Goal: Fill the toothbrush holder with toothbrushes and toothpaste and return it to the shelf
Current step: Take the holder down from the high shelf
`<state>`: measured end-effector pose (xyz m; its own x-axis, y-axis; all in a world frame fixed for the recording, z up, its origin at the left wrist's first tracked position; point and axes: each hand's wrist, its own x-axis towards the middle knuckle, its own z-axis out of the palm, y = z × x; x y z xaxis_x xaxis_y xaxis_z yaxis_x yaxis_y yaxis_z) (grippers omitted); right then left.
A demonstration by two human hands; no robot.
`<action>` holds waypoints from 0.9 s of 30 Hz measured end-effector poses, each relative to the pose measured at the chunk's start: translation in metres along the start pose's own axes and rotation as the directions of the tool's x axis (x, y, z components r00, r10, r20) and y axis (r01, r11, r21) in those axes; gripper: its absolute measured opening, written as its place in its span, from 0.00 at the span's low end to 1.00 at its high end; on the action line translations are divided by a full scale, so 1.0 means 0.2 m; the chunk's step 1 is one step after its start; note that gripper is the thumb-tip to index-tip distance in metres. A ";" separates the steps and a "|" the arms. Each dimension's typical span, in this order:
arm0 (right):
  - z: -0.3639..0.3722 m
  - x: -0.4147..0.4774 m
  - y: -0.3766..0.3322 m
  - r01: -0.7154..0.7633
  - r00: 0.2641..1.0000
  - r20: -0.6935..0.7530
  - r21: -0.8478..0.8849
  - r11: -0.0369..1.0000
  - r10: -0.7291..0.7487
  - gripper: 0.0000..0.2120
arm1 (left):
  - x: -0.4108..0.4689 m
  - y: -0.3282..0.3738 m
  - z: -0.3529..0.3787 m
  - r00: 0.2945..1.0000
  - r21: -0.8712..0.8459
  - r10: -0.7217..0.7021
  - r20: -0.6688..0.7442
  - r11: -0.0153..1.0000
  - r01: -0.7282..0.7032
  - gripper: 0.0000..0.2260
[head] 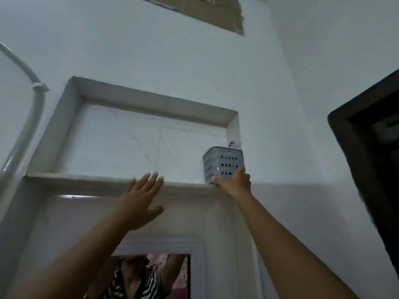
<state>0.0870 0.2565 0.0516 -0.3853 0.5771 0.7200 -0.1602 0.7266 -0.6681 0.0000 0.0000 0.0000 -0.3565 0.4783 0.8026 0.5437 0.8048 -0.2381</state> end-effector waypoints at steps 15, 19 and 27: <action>0.07 0.15 -0.19 0.051 0.997 -0.054 0.033 0.998 -0.049 0.62 | 0.07 -0.01 -0.05 0.994 -0.262 -0.065 0.088 0.961 0.086 0.30; -0.08 0.02 -0.21 0.151 0.988 -0.040 0.264 0.953 -0.146 0.56 | 0.05 0.05 -0.18 0.979 -0.401 -0.109 0.171 0.900 0.171 0.33; -0.28 -0.67 -0.04 0.224 0.919 0.180 0.491 0.842 -0.350 0.50 | -0.30 0.40 -0.35 0.969 -0.965 -0.184 0.163 0.176 0.196 0.30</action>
<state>0.1917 0.1946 -0.0297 -0.4616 0.2096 0.8620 -0.6676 0.5577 -0.4932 0.1175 0.0103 -0.0290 -0.5698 0.3729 0.7323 0.7587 -0.1037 0.6431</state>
